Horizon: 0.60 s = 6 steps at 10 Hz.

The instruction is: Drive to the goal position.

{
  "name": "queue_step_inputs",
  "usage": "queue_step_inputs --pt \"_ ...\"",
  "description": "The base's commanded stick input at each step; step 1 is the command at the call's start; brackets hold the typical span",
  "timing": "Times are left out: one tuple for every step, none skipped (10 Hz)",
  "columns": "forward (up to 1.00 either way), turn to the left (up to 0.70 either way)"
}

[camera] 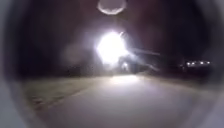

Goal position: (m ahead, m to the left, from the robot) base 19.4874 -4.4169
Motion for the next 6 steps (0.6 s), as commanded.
queue_step_inputs --pt "1.0 0.0" --pt "1.0 0.0" --pt "1.0 0.0" --pt "1.0 0.0" --pt "1.0 0.0" --pt "1.0 0.0"
